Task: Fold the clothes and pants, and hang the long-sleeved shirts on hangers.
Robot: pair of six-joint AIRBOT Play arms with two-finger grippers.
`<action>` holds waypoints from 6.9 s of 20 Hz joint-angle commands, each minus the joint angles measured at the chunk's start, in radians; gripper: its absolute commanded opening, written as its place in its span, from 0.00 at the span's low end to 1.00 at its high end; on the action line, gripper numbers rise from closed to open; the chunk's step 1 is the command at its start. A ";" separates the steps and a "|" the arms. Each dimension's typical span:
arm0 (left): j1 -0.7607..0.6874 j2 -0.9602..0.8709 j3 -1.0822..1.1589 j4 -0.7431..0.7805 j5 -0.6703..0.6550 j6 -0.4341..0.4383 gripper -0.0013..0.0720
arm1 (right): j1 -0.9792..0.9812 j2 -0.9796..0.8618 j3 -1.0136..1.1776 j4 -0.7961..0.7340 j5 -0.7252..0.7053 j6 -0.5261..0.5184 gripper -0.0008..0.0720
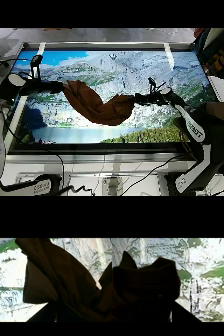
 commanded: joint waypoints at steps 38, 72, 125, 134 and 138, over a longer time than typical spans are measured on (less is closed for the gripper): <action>0.269 0.865 -0.012 0.087 0.303 0.002 0.03 | -0.291 1.381 0.109 -0.357 0.216 0.175 0.03; 0.238 0.079 -0.066 0.085 -0.025 -0.108 0.97 | -0.508 0.277 -0.140 -0.475 0.332 0.229 0.58; 0.338 0.517 0.048 -0.121 -0.019 -0.010 0.03 | -0.377 0.925 0.079 -0.287 0.286 0.069 0.03; 0.392 0.856 0.085 -0.116 0.541 -0.010 0.03 | -0.377 1.367 0.272 -0.210 0.182 0.071 0.03; 0.392 0.898 0.084 -0.042 0.610 -0.010 0.03 | -0.377 1.417 0.278 -0.126 0.108 0.071 0.03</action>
